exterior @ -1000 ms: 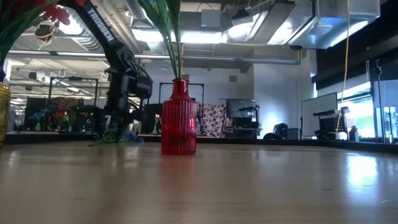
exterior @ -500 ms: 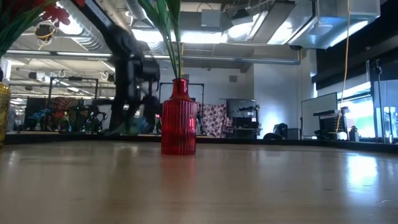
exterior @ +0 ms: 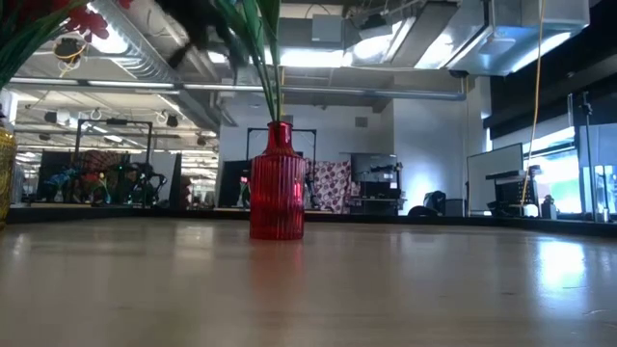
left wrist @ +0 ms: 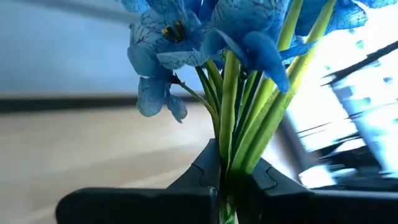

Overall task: Sort flowers into vase by color
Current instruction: Put the blue flowers into the transparent vase

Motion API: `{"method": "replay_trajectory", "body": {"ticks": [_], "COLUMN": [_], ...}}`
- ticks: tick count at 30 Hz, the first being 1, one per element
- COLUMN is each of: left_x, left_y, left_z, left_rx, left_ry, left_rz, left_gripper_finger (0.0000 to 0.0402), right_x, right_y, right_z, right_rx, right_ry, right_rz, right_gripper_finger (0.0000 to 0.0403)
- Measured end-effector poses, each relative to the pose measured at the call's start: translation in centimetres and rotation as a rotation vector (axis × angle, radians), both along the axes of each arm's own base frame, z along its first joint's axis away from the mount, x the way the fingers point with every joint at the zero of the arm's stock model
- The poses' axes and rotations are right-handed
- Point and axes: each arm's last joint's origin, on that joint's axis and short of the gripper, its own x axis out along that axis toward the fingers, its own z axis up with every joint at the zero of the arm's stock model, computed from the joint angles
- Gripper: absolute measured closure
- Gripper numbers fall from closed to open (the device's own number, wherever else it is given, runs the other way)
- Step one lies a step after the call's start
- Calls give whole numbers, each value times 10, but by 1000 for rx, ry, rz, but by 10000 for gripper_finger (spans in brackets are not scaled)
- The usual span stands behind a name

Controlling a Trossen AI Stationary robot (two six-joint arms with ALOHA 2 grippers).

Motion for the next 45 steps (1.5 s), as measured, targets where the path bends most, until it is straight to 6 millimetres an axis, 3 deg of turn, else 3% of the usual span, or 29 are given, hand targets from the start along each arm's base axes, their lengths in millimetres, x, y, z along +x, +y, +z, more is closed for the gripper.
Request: {"method": "replay_trajectory", "body": {"ticks": [6, 11, 16, 23, 30, 37, 45], "left_x": [-32, -48, -57, -78, -84, -81, -80], "left_y": [-58, -96, -129, -156, -190, -249, -321], "left_z": [52, 88, 131, 166, 174, 158, 125], "left_rx": [201, 314, 428, 480, 497, 543, 657], "left_ry": [-274, -392, -439, -532, -622, -557, -390], "left_rz": [-111, -283, -493, -740, -1063, -1315, -1416], "left_gripper_finger": [389, 389, 390, 390, 390, 390, 390], "right_x": [22, 39, 55, 77, 97, 105, 111], "right_y": [7, 13, 18, 36, 106, 168, 196], "right_z": [5, 6, 3, -11, -37, -69, -92], "right_rx": [24, 116, 209, 379, 454, 543, 585], "right_ry": [-104, -198, -251, -266, -313, -356, -356], "right_rz": [18, -3, -56, -135, -189, -248, -295], "right_gripper_finger": [107, 107, 107, 107, 107, 107, 107]}}
